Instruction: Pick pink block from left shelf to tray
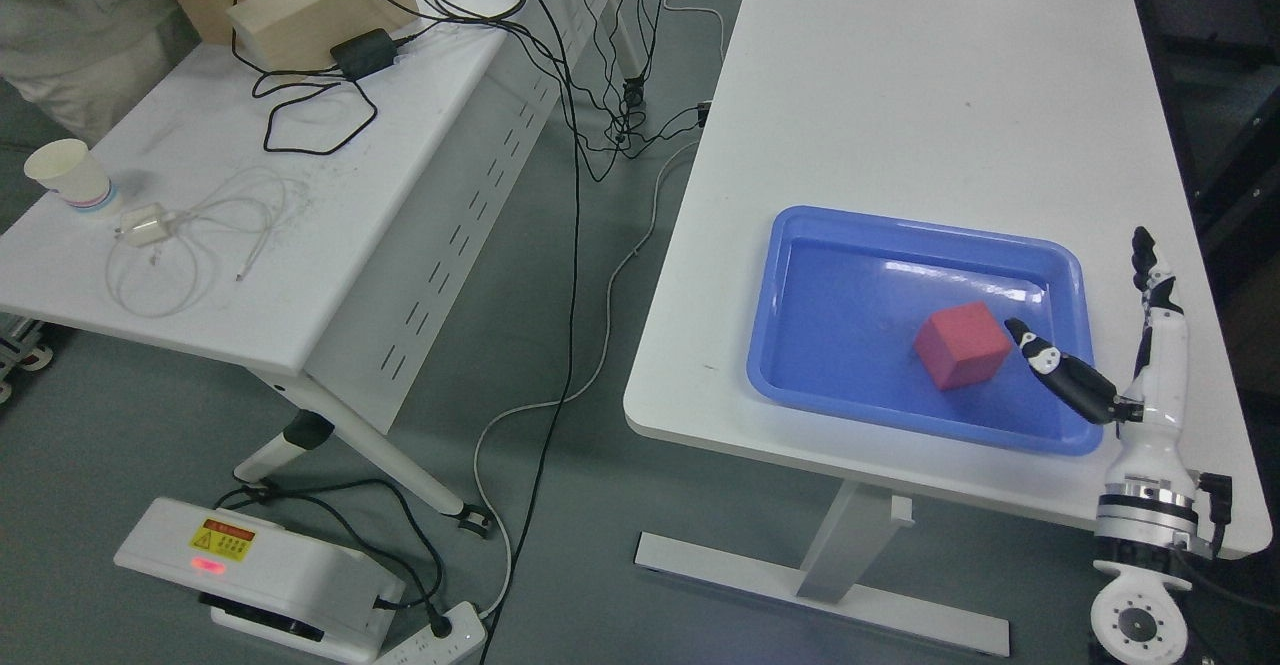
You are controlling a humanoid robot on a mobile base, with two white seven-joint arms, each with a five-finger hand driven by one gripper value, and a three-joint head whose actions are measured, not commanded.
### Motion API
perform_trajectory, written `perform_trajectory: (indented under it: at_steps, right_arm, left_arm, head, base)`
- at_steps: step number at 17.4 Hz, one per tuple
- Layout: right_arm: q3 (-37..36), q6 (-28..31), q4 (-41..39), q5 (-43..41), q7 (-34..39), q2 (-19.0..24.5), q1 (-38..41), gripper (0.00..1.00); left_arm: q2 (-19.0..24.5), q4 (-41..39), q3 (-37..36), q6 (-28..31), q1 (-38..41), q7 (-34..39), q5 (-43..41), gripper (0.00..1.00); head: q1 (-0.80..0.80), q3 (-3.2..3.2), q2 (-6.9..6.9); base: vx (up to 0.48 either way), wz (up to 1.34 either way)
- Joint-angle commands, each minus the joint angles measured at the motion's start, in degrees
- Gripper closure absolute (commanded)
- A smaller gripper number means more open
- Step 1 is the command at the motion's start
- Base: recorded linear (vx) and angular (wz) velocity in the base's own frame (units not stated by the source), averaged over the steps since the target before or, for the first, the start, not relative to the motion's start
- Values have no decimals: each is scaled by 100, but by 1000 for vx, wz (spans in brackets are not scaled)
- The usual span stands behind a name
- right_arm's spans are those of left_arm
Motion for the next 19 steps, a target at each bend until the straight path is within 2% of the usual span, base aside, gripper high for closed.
perform_trajectory:
  at_steps: [1,3,7,10,14,19]
  right_arm:
    - [-254,529,-35,-838,342,-100,-4,0]
    - [-254,837,-26,-926,615,-100,-4,0]
    - [-254,1224,0,-926,643,-100,-4,0]
    - [-220,1252,18,-926,678,-100,-4,0]
    - [-184,1234,27,-926,1275,-100,40,0]
    - [-114,1234,18,-935,1284,-100,40,0]
  left_arm:
    - [100,-100,0,-3,-176,-2,-9,0]
    - [100,-100,0,-3,-176,-2,-9,0]
    - [100,-100,0,-3,-176,-2,-9,0]
    - [100,-100,0,-3,-176,-2,-9,0]
    - [100,-100,0,-3,-176,-2,-9,0]
    - [100,-100,0,-3,-176,-2,-9,0]
  head:
    - [0,0,0]
    - [0,0,0]
    - [0,0,0]
    - [0,0,0]
    - [0,0,0]
    - [0,0,0]
  base:
    - [-163,64]
    - [-200,40]
    - [-209,-224]
    - [-222,-495]
    - [-256,-236]
    - [-182,22]
